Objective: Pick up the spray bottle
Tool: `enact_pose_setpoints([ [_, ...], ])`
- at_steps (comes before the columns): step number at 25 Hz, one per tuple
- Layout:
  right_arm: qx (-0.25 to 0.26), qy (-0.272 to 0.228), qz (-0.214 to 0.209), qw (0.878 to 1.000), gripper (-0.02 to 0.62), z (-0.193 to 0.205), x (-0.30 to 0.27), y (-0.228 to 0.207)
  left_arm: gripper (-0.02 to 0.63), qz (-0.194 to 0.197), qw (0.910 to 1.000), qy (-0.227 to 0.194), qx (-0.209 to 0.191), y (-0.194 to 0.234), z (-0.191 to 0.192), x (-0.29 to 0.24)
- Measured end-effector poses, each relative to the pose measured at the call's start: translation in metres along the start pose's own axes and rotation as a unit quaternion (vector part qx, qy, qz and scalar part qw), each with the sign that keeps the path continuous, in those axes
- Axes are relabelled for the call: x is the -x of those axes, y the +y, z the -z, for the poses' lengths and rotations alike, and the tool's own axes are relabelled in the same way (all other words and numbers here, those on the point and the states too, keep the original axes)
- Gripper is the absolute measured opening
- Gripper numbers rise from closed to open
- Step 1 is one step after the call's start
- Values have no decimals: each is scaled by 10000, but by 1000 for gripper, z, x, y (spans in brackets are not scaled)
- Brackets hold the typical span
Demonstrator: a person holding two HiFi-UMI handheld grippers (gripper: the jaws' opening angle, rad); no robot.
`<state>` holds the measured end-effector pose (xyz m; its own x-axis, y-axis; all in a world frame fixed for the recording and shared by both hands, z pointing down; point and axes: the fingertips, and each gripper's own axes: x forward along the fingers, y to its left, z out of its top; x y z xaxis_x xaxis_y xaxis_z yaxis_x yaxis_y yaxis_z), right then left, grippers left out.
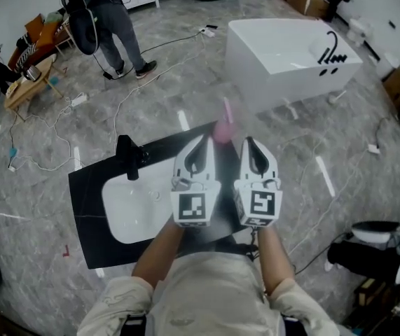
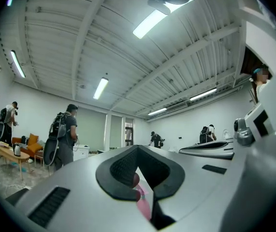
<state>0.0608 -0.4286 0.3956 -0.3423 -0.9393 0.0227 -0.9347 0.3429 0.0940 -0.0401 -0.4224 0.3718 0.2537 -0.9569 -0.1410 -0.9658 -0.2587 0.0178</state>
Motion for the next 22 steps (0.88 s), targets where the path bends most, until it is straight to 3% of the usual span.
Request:
enact_pose_setpoints([
  [10, -121, 166, -447, 9988, 6, 30, -47, -16, 2, -450, 9984, 133, -314, 1, 11, -22],
  [14, -155, 321, -589, 9976, 6, 42, -68, -13, 2, -682, 9975, 99, -156, 7, 10, -24],
  [22, -76, 649, -785, 9948, 41, 75, -105, -5, 2, -995, 9943, 269, -254, 20, 22, -23],
])
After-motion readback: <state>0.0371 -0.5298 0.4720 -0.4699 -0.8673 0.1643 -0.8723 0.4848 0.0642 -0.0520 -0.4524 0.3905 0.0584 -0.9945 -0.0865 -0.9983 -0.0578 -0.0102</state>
